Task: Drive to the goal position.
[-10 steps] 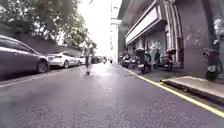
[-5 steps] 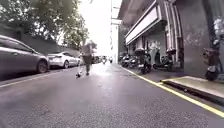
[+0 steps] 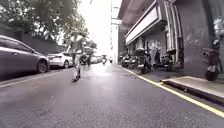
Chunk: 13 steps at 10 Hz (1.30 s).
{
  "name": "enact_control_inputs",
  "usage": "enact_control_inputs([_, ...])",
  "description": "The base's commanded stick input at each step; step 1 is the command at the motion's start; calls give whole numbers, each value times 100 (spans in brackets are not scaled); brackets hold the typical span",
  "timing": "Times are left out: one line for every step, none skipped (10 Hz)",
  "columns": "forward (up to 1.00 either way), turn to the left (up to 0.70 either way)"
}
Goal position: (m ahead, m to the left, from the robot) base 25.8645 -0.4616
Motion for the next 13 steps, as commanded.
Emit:
enact_control_inputs([69,2])
enact_control_inputs([69,2])
enact_control_inputs([69,2])
enact_control_inputs([69,-6])
enact_control_inputs([69,-13])
enact_control_inputs([69,-13])
enact_control_inputs([69,-13])
enact_control_inputs([69,-13])
enact_control_inputs([69,-13])
enact_control_inputs([69,-13])
enact_control_inputs([69,-8])
enact_control_inputs([69,2])
enact_control_inputs([69,2])
